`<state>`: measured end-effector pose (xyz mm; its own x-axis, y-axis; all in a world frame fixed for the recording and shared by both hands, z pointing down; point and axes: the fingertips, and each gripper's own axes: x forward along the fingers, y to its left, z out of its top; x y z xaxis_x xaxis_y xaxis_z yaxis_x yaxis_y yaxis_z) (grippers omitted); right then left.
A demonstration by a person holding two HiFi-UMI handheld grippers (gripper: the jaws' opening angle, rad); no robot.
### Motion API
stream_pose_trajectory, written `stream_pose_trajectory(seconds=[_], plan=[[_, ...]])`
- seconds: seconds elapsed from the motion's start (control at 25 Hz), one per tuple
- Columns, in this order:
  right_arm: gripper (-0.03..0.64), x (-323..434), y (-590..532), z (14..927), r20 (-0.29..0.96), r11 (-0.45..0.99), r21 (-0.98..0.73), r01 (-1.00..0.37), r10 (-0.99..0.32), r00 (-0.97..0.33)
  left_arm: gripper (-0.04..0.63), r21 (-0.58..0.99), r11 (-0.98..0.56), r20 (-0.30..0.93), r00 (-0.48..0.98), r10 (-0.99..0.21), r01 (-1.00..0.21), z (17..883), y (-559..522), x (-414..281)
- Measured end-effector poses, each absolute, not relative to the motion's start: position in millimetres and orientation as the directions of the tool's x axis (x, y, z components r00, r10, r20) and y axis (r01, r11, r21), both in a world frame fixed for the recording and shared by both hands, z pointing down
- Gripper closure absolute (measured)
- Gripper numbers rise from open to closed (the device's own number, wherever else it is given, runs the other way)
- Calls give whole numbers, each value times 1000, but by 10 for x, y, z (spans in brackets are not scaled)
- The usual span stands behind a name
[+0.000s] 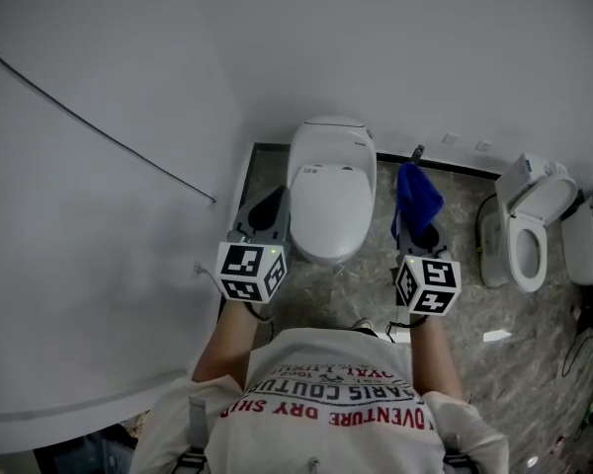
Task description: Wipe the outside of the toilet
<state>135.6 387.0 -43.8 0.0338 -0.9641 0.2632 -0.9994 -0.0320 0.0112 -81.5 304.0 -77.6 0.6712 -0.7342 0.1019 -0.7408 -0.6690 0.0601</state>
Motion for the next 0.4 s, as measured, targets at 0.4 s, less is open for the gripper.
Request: stream_pose_trajectory(seconds=[0.4], plan=[[535,1459,3959,-447,262,-24,-2,-1000,-965,23,589,56,-668,94,670,-736,-742,-823,3162,-719]])
